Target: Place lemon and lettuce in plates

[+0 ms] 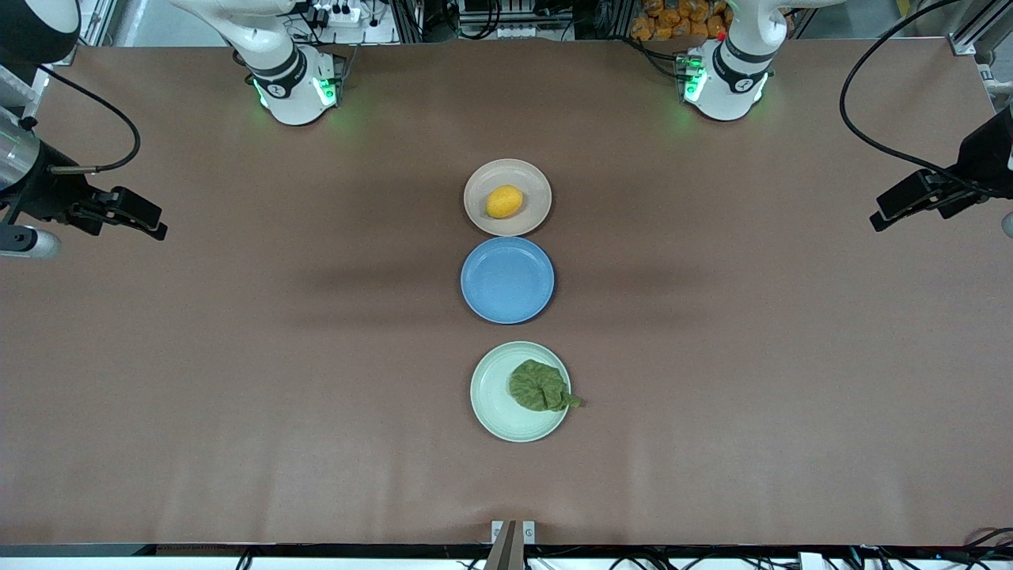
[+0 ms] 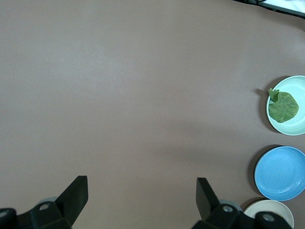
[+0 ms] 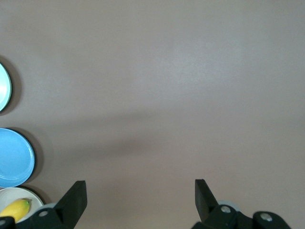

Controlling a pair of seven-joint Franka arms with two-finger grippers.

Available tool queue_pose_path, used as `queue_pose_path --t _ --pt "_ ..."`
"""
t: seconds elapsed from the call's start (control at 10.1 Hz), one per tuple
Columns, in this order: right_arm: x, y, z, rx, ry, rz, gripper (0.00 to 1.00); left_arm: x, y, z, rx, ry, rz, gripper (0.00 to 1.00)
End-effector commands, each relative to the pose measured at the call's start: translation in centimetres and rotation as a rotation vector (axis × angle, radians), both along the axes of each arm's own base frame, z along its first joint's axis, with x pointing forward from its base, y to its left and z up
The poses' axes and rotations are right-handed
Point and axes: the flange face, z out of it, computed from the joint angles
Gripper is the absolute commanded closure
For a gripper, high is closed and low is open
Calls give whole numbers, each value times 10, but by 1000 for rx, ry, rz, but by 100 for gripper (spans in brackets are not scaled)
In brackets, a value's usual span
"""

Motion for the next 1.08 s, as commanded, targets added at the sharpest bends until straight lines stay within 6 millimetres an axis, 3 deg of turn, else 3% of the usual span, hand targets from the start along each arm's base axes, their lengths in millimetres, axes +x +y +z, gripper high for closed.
queue_pose_path --t 0.0,0.3,0.99 --pt "-3 1 -3 26 -1 -6 0 -9 3 6 -12 13 -19 0" --pt "-3 -2 -2 25 0 -10 0 -12 8 22 -23 9 -12 0" --pt "-3 -4 -9 19 20 -14 0 -8 3 16 -17 19 -17 0"
